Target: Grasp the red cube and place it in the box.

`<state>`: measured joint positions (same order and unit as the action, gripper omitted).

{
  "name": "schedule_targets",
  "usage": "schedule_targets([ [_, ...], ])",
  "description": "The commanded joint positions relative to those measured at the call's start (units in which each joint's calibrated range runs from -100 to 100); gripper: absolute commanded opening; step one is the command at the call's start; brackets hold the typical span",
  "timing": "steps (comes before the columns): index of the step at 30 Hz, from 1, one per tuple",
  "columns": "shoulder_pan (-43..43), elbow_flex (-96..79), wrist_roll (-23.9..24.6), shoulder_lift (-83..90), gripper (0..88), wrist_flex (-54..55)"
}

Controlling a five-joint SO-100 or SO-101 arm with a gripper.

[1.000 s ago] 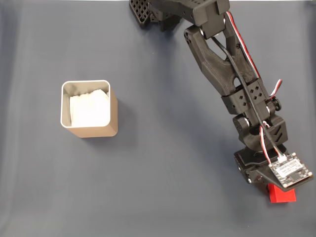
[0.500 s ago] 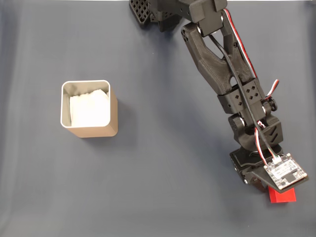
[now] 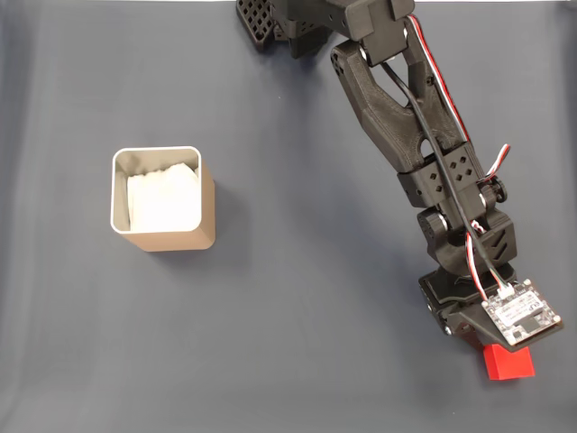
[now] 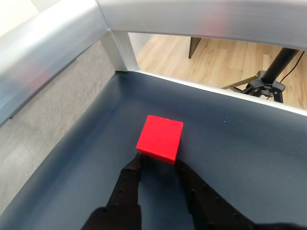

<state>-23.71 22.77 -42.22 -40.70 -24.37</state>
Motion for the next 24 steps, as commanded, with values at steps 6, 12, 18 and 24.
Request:
schedule_targets([
  [6, 0.96, 1.30, 0.05, 5.27, 17.4, -0.62],
  [12, 0.96, 1.94, 1.42, 5.44, 26.6, -0.21],
  [18, 0.75, 1.75, 1.86, 5.96, 28.1, -0.13],
  [24, 0.75, -4.72, 4.25, 9.25, 27.6, -0.62],
])
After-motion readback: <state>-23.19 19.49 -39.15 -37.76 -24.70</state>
